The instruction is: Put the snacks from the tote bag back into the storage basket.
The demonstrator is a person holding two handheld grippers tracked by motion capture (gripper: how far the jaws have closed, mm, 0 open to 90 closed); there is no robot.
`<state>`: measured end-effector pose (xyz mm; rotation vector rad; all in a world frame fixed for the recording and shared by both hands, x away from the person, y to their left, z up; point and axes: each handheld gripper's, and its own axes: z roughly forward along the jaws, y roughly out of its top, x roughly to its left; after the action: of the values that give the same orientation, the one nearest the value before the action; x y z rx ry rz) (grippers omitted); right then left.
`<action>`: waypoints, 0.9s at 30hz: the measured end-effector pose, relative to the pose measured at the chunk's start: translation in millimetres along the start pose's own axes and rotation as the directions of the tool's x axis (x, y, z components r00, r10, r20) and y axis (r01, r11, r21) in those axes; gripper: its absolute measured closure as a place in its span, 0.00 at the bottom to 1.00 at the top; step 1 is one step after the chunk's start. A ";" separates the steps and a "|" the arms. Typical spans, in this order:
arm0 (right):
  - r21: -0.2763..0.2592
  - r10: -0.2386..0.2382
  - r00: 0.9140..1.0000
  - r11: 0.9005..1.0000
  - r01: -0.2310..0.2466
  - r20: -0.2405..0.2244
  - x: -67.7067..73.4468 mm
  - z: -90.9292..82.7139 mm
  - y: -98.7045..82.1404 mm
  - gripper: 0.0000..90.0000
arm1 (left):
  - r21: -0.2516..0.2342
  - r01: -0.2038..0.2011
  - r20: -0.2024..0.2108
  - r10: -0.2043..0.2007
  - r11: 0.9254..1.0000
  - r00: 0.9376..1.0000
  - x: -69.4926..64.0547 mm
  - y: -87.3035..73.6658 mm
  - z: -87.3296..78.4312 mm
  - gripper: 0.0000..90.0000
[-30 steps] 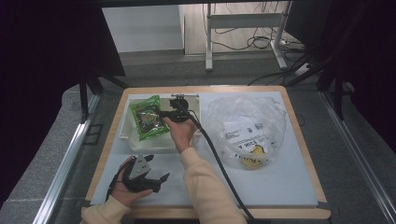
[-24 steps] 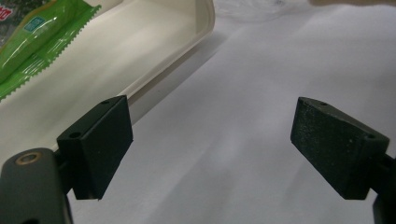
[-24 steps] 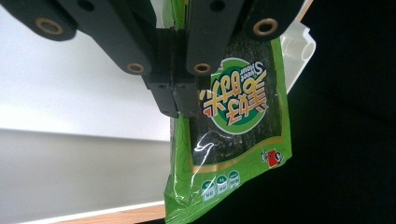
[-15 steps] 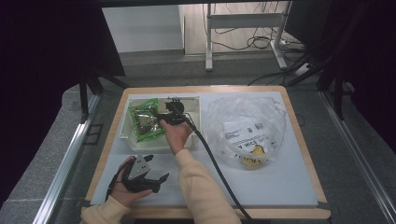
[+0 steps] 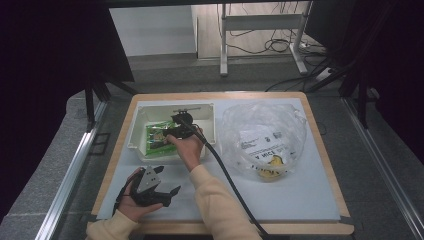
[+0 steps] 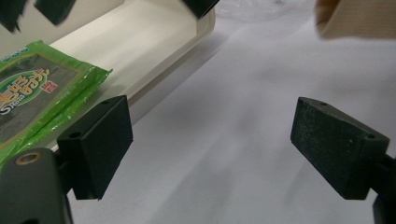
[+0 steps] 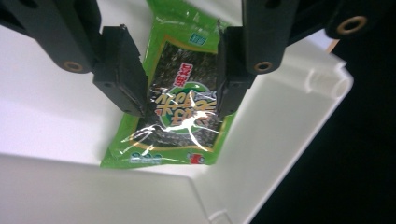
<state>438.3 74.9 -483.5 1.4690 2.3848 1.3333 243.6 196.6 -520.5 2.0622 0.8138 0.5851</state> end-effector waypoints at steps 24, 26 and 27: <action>-0.113 -0.201 0.975 0.975 0.191 -0.094 -21.8 -108.7 -7.0 0.53 | 0.010 0.004 -0.013 -0.004 1.000 1.000 1.7 0.0 1.7 0.14; -0.121 -0.211 0.973 0.972 0.199 -0.095 -28.0 -119.9 -12.1 0.53 | 0.013 0.004 -0.016 -0.003 1.000 1.000 2.0 0.0 1.8 0.14; -0.121 -0.211 0.973 0.972 0.199 -0.095 -28.0 -119.9 -12.1 0.53 | 0.013 0.004 -0.016 -0.003 1.000 1.000 2.0 0.0 1.8 0.14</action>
<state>392.7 -25.2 -426.7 1.1147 2.4029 1.4988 246.1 197.1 -521.2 2.0701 0.8322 0.5963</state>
